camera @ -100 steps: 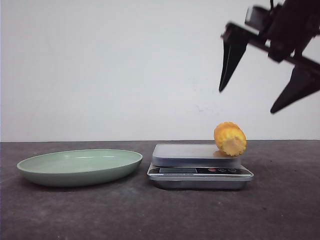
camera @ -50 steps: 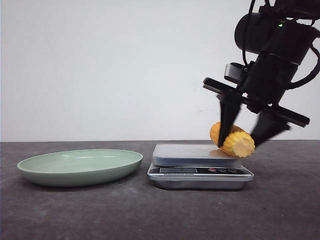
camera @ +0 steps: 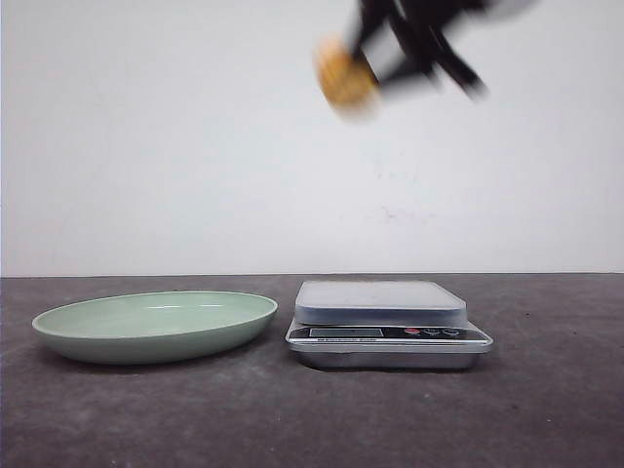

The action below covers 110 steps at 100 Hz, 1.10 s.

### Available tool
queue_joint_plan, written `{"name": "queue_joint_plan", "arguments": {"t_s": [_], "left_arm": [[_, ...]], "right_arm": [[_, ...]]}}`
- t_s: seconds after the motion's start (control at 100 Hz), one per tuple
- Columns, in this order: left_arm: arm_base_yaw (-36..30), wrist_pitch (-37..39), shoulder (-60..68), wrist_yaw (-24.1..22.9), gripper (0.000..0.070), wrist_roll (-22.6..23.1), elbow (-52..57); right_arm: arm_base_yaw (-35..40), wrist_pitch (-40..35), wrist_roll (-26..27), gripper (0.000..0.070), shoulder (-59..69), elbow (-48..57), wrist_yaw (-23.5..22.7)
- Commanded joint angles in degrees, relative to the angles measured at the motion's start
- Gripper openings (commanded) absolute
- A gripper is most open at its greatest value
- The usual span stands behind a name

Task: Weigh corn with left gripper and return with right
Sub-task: 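Carry the corn with the right gripper back over the plate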

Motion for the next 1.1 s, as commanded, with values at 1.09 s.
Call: {"name": "queue_joint_plan", "arguments": {"t_s": [1.09], "left_arm": [[-0.35,-3.13,0.17,2.67,0.0310,1.46,-0.66]], "right_arm": [[16.24,-2.73,25.64,0.0022,33.57,9.49,7.56]]}}
